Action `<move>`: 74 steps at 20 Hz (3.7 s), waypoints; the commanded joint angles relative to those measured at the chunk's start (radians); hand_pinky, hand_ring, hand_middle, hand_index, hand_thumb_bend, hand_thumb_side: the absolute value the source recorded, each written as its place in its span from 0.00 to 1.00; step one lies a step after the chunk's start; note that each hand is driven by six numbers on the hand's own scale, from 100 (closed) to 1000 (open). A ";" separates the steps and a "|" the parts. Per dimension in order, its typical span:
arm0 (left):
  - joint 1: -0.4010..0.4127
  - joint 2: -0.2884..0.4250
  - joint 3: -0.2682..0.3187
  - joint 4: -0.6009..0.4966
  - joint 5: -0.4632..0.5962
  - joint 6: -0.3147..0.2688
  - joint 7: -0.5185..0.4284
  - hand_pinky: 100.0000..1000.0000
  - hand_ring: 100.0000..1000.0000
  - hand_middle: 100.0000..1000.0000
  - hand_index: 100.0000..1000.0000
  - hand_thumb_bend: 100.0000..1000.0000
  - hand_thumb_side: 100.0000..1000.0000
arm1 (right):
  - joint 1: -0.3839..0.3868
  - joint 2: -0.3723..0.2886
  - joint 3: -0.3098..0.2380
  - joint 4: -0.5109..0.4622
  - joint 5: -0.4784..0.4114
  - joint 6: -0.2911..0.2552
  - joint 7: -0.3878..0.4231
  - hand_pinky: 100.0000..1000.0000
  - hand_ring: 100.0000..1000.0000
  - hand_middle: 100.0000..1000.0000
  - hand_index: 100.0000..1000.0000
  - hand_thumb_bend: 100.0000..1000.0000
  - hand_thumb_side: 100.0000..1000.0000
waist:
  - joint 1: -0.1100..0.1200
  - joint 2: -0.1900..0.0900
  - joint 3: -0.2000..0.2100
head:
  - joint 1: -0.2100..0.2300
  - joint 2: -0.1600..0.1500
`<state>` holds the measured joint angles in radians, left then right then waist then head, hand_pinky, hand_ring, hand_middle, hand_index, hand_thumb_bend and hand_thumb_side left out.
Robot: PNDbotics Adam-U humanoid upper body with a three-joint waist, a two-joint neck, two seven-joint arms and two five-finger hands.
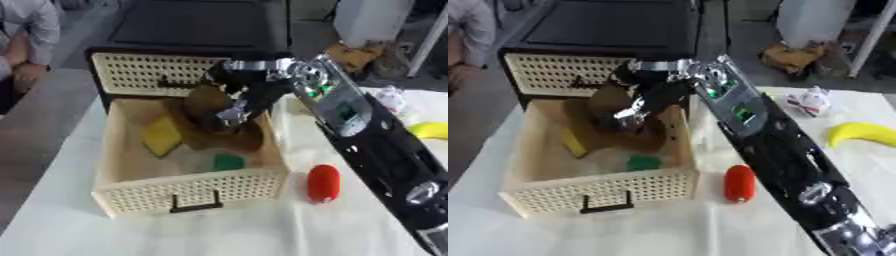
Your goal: Pick up objects from table and place into drawer.
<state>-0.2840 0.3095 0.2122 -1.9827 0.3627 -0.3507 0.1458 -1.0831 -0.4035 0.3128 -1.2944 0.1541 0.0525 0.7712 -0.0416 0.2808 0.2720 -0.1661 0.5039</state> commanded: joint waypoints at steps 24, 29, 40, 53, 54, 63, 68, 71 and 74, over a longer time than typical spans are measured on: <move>-0.023 -0.006 -0.003 -0.017 -0.021 0.006 -0.015 0.24 0.45 0.45 0.77 0.00 1.00 | 0.043 -0.066 0.010 -0.066 0.042 -0.056 -0.032 0.52 0.77 0.53 0.70 0.63 0.48 | 0.004 0.006 0.015 | -0.030 -0.051; -0.024 -0.007 -0.006 -0.017 -0.020 0.007 -0.021 0.23 0.45 0.45 0.77 0.00 1.00 | 0.045 -0.068 0.009 -0.080 0.066 -0.078 -0.053 0.53 0.77 0.53 0.71 0.64 0.51 | 0.004 0.006 0.015 | -0.030 -0.054; -0.031 -0.013 -0.009 -0.017 -0.023 0.009 -0.035 0.23 0.45 0.45 0.77 0.00 1.00 | 0.046 -0.065 0.014 -0.077 0.078 -0.094 -0.050 0.52 0.77 0.54 0.78 0.66 0.54 | -0.001 0.013 0.025 | -0.035 -0.060; -0.033 -0.014 -0.013 -0.017 -0.018 0.012 -0.046 0.23 0.45 0.45 0.77 0.00 1.00 | 0.048 -0.070 0.007 -0.099 0.085 -0.095 -0.040 0.53 0.79 0.57 0.86 0.73 0.55 | 0.000 0.011 0.025 | -0.034 -0.065; -0.033 -0.015 -0.013 -0.017 -0.018 0.013 -0.048 0.23 0.45 0.45 0.77 0.00 1.00 | 0.047 -0.070 0.007 -0.099 0.085 -0.095 -0.044 0.53 0.79 0.57 0.85 0.73 0.55 | 0.000 0.011 0.025 | -0.034 -0.065; -0.033 -0.015 -0.012 -0.017 -0.018 0.013 -0.051 0.23 0.45 0.45 0.77 0.00 1.00 | 0.050 -0.078 -0.008 -0.138 0.050 -0.087 -0.079 0.52 0.78 0.56 0.82 0.69 0.65 | 0.003 0.009 0.017 | -0.028 -0.066; -0.026 -0.010 -0.009 -0.017 -0.019 0.005 -0.043 0.23 0.45 0.45 0.77 0.00 1.00 | 0.056 -0.103 -0.032 -0.234 -0.013 -0.078 -0.136 0.52 0.77 0.54 0.78 0.65 0.75 | 0.009 0.001 0.009 | -0.021 -0.065; -0.021 -0.004 -0.008 -0.017 -0.019 -0.001 -0.039 0.24 0.46 0.45 0.77 0.00 1.00 | 0.071 -0.132 -0.054 -0.316 -0.074 -0.060 -0.188 0.51 0.76 0.53 0.75 0.62 0.82 | 0.014 -0.005 0.002 | -0.015 -0.065; -0.016 0.002 -0.007 -0.017 -0.017 -0.012 -0.034 0.24 0.46 0.46 0.77 0.00 1.00 | 0.096 -0.167 -0.079 -0.401 -0.148 -0.032 -0.248 0.50 0.76 0.52 0.72 0.59 0.86 | 0.020 -0.010 -0.005 | -0.006 -0.066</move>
<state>-0.2969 0.2828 0.2000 -1.9827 0.3432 -0.3558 0.1102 -0.9740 -0.5342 0.2560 -1.6472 0.0403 0.0124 0.5475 -0.0274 0.2934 0.2663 -0.1769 0.4462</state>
